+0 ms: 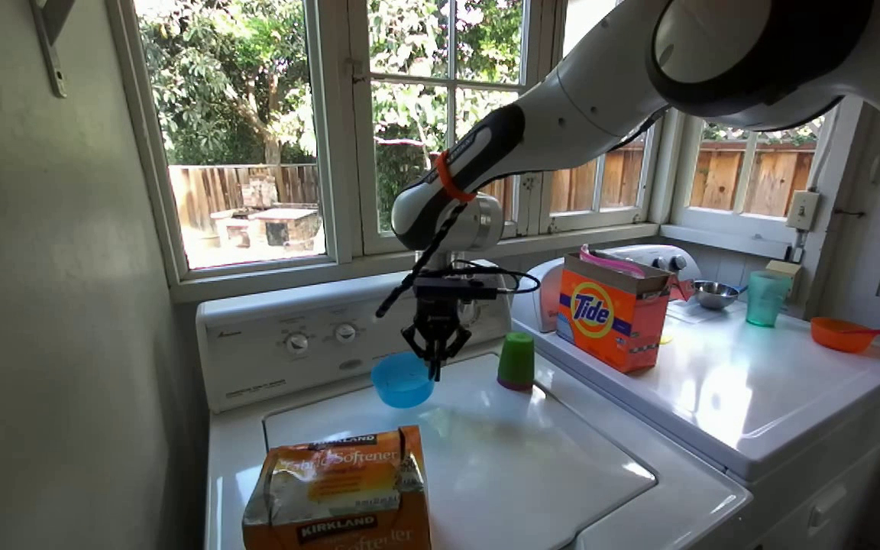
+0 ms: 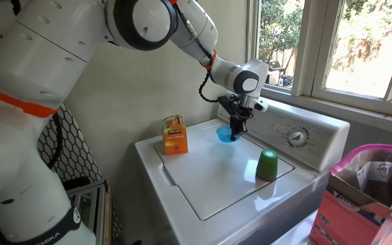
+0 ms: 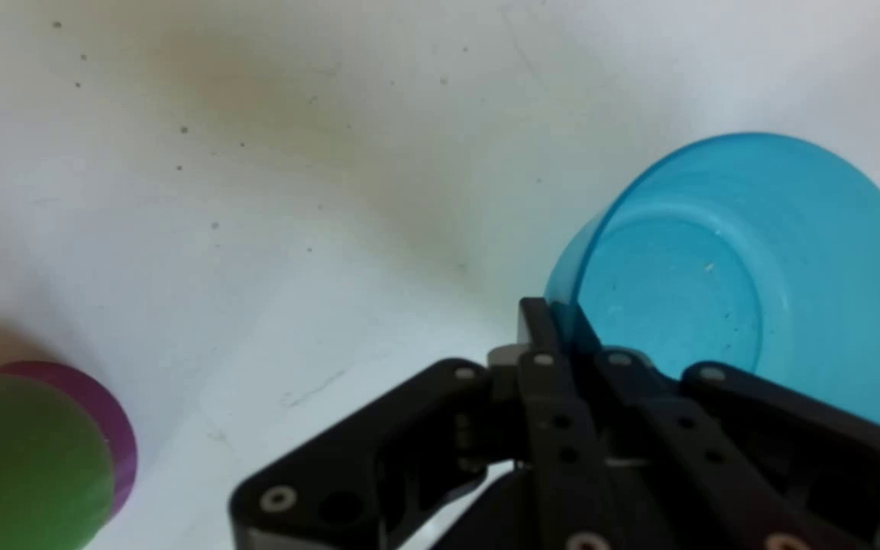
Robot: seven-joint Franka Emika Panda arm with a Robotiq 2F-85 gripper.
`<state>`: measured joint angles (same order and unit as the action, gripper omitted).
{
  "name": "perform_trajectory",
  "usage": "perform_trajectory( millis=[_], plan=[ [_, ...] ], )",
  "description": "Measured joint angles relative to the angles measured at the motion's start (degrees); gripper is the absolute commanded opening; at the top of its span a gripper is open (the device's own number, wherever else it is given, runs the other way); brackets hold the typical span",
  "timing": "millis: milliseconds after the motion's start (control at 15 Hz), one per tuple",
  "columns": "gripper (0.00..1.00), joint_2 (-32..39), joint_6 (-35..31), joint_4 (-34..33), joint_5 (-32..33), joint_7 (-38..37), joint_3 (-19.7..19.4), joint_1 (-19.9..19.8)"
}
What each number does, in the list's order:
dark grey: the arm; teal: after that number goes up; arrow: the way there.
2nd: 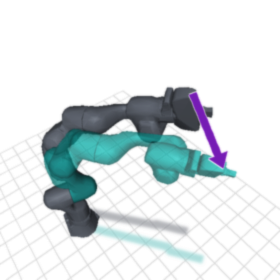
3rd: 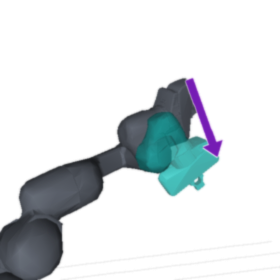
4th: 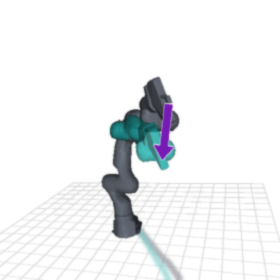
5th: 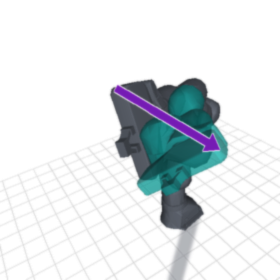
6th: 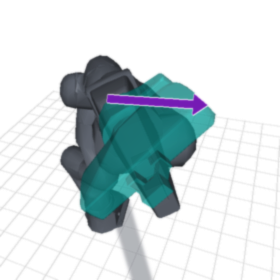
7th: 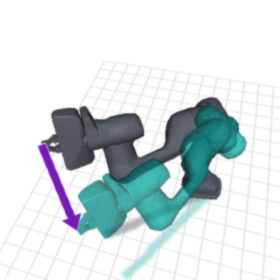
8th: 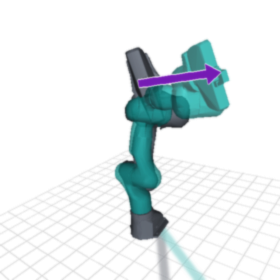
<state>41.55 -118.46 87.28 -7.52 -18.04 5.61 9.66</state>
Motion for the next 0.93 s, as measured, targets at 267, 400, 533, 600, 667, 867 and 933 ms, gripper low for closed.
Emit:
perform_trajectory(
  millis=[267, 400, 533, 600, 667, 867, 933],
  plan=[
    [0.01, 2.8, 6.4, -4.9, 0.0, 2.6, 1.2, 1.2],
    [0.01, 4.3, 9.4, -7.7, 0.0, 2.7, 1.2, 1.8],
    [0.01, 6.0, 11.0, -10.5, 0.1, 2.7, 1.2, 2.2],
    [0.01, 6.9, 11.5, -12.0, 0.1, 2.7, 1.1, 2.4],
    [0.01, 7.8, 11.7, -13.3, 0.1, 2.6, 1.1, 2.5],
    [0.04, 10.5, 11.8, -17.3, 0.2, 2.6, 0.9, 2.8],
    [0.04, 11.2, 11.9, -18.3, 0.2, 2.6, 0.8, 2.8]
  ],
)
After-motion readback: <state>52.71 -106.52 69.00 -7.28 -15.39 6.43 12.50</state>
